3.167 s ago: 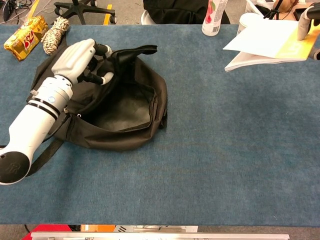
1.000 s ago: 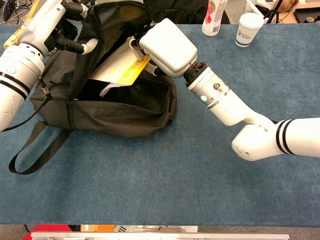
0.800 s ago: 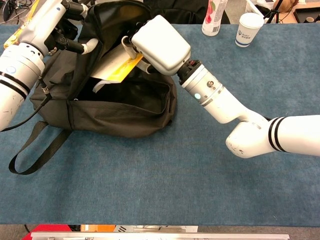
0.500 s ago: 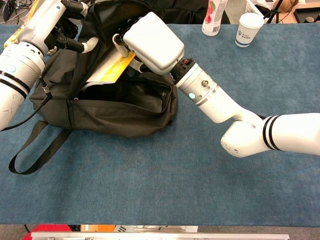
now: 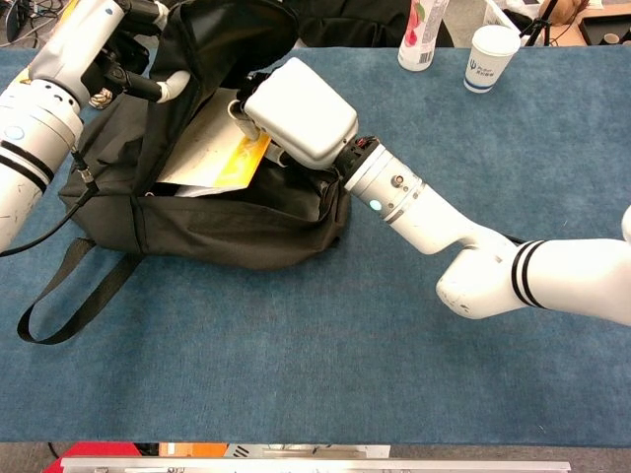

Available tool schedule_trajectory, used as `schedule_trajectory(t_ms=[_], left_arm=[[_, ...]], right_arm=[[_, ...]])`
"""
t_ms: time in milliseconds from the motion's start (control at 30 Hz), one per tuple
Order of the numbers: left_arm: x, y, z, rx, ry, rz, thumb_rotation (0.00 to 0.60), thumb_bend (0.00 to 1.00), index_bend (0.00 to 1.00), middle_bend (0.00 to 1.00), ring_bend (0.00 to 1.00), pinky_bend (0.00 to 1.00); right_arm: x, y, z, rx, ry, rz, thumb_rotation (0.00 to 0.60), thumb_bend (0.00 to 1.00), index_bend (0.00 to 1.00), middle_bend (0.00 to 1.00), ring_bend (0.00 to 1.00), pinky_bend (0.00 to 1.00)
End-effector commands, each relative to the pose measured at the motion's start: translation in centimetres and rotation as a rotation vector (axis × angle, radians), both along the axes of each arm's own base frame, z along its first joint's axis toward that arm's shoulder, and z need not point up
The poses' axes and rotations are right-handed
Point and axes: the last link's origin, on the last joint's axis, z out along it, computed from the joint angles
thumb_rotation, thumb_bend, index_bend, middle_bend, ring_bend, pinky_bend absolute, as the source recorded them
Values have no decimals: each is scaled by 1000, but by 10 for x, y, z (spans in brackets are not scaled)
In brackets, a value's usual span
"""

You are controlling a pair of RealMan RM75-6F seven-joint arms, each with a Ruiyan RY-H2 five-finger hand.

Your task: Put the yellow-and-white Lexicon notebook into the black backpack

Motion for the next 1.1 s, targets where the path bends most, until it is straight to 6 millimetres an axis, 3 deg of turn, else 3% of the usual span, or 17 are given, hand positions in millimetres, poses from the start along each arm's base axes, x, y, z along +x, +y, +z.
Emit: schedule_trajectory(t_ms=[33,433,500,700,800,1100], left_arm=[[0,-1,0,-2,0,-1,600,400,818,989,946,1000],[-1,-2,2,-3,3,1,600,400,818,989,946,1000],[-2,-2,2,-5,4,1,600,400,818,989,946,1000],[-1,-2,1,-7,6,0,600,400,818,989,946,1000],[-1,-2,1,-6,6,-1,600,400,818,989,946,1000],[-2,-2,2,-5,11,0,600,400,817,989,946,1000]], right_arm=[[0,0,-4,12,0,-18,600,484,795,612,524,658],[1,-4,-15,52,8,-91,600,465,793,600,518,658],[-1,-5,-18,62,17,-117,600,428,721,551,487,633],[-4,-5,-24,78,29,-168,600,204,329,367,315,478],[-3,-4,-23,78,23,-164,600,155,290,344,277,464],[-11,-5,-15,71,45,-145,600,155,305,333,266,449]])
